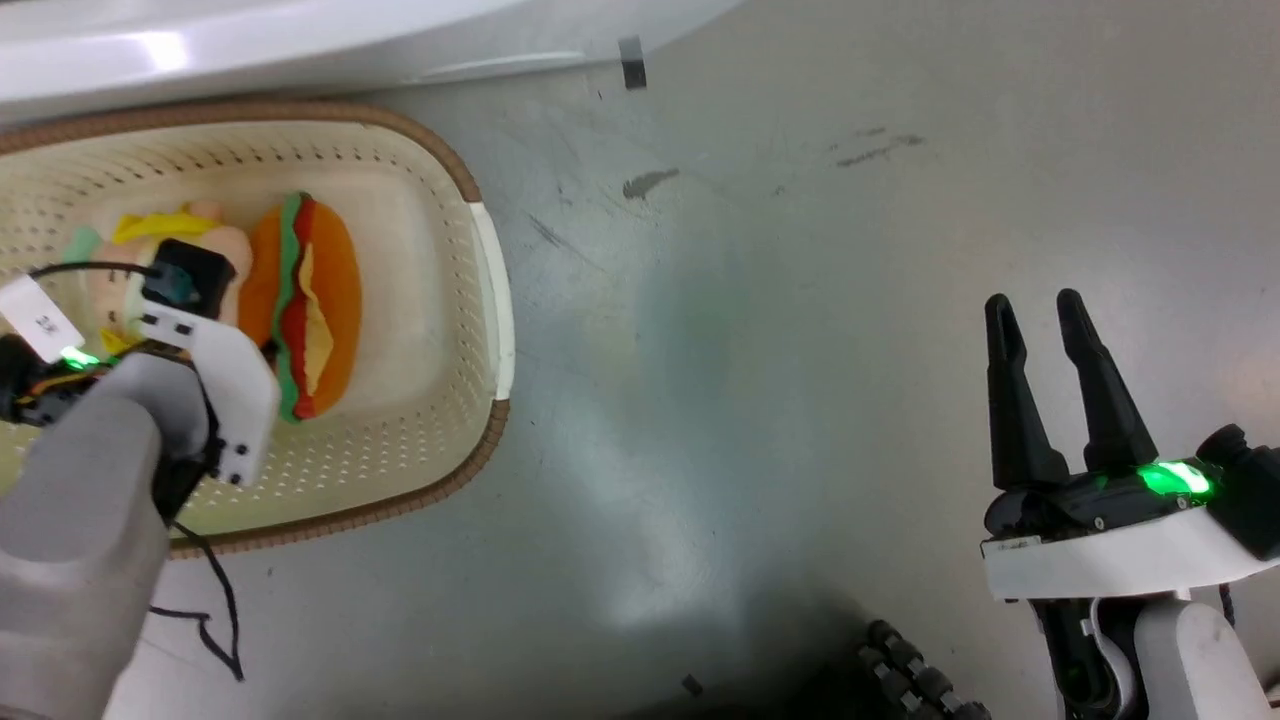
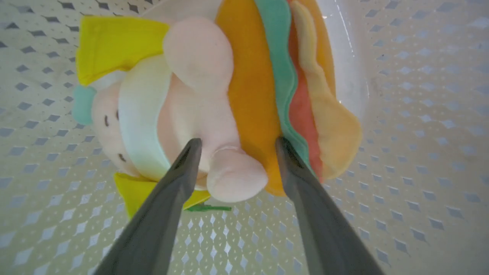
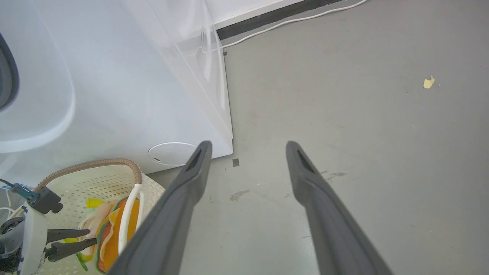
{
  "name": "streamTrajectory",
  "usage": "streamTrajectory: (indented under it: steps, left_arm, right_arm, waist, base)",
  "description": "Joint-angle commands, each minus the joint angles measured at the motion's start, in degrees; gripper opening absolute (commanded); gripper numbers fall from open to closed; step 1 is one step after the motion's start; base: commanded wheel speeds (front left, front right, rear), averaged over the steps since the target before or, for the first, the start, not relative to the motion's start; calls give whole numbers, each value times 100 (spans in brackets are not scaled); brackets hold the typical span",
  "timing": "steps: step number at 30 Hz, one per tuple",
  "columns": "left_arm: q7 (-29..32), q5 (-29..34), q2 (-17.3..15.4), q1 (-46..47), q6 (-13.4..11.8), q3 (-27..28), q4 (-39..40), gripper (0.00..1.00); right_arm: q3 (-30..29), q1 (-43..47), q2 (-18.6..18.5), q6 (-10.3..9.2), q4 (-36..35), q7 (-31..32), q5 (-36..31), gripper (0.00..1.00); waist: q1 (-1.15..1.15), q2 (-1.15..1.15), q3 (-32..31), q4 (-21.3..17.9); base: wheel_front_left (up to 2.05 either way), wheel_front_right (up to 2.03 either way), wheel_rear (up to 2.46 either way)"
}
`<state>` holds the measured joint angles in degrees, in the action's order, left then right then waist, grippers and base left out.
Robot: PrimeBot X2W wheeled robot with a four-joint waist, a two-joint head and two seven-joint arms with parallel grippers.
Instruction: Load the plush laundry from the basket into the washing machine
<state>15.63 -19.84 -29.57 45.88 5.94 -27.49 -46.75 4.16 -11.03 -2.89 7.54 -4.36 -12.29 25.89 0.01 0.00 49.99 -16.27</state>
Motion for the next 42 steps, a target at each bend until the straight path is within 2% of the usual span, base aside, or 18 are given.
streamTrajectory:
  steps: [1,9,10,18,23,31,36,42]
  left_arm:
    - [47,-54,-110,246,29,-116,-163,100]
    - [136,-243,-219,743,86,-462,-623,100]
    - [138,-274,-230,787,93,-516,-674,0]
    - [29,-587,-508,1012,149,-925,-1033,0]
    - [-150,-785,-533,865,154,-982,-1024,0]
    - [-826,-1189,26,247,154,-1017,-1159,0]
    - [-1639,-1428,456,-285,154,-956,-1289,0]
    - [-2547,-1532,848,-809,154,-1012,-1293,0]
  right_arm:
    - [24,-112,2,-5,-44,-59,83,100]
    - [23,-208,2,-5,-71,-154,278,100]
    - [31,-228,2,-5,-70,-166,305,100]
    - [160,-555,2,-5,12,-262,542,100]
    - [160,-732,2,-5,78,-271,552,100]
    - [-47,-646,2,-5,380,-271,33,100]
    - [-151,-469,2,-5,582,-271,-306,100]
    - [-309,-125,2,-5,739,-271,-645,100]
  waist:
    - [-1,0,167,-59]
    - [-1,0,577,-172]
    - [-1,0,622,-190]
    - [-1,0,799,-421]
    - [-1,0,500,-458]
    - [-1,0,-823,-63]
    - [-1,0,-1760,236]
    - [-1,0,-2599,646]
  base:
    - [0,0,0]
    - [0,0,0]
    - [0,0,0]
    - [0,0,0]
    - [0,0,0]
    - [0,0,0]
    - [0,0,0]
    - [0,0,0]
